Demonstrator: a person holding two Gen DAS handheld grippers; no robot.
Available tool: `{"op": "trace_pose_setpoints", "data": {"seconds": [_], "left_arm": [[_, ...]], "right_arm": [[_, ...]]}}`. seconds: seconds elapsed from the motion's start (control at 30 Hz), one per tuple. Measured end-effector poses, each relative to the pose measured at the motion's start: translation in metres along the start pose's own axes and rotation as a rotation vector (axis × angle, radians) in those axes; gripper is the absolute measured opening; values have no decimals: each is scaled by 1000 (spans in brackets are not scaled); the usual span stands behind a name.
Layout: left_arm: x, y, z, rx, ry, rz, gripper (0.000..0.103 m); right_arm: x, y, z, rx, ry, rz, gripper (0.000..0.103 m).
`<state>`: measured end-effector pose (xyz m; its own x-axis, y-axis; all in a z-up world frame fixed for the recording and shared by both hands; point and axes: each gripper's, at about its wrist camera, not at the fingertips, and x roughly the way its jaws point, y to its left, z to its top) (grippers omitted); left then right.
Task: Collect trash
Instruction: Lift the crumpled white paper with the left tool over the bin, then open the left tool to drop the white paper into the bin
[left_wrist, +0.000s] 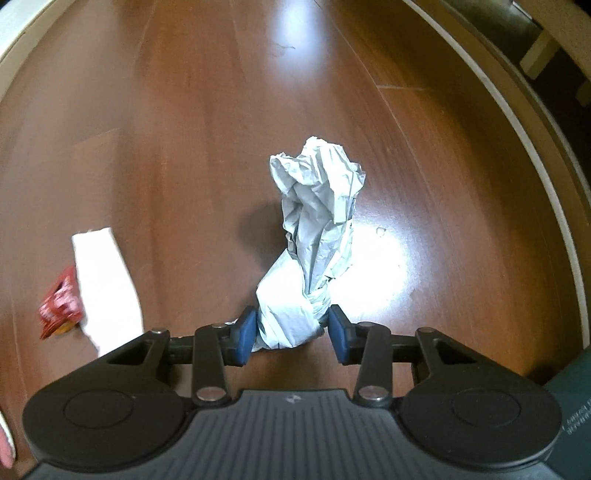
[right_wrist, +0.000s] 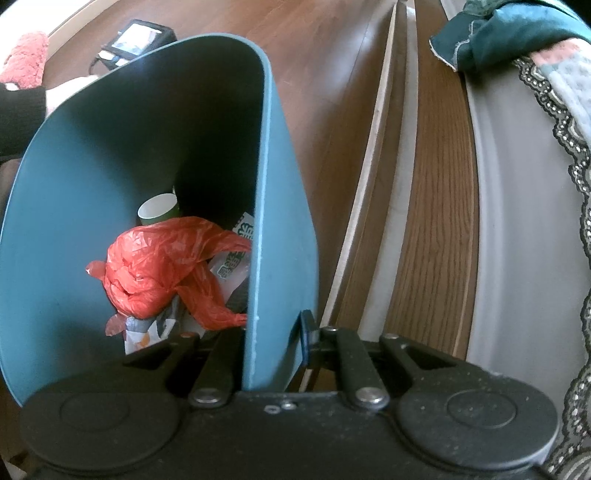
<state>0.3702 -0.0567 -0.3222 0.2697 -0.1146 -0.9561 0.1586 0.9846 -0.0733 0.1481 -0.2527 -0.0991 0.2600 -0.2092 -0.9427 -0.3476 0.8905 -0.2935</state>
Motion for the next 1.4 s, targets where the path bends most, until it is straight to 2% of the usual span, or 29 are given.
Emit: {"op": "trace_pose_setpoints", "data": {"seconds": [0.3, 0.67, 0.83, 1.1, 1.27, 1.4], "left_arm": [[-79, 1, -22, 37, -49, 40, 40], [-227, -13, -67, 81, -199, -25, 40], [-276, -29, -96, 121, -252, -54, 40], [-329, -63, -135, 190, -284, -157, 40], [-333, -98, -156, 276, -258, -226, 40], [-319, -122, -169, 322, -215, -231, 40]], "right_arm": [[1, 8, 1, -36, 3, -14, 10], [0, 15, -4, -53, -9, -33, 10], [-2, 20, -4, -70, -20, -42, 10], [1, 15, -6, -42, -13, -41, 10], [2, 16, -2, -44, -8, -49, 10], [2, 20, -3, -60, -10, -54, 10]]}}
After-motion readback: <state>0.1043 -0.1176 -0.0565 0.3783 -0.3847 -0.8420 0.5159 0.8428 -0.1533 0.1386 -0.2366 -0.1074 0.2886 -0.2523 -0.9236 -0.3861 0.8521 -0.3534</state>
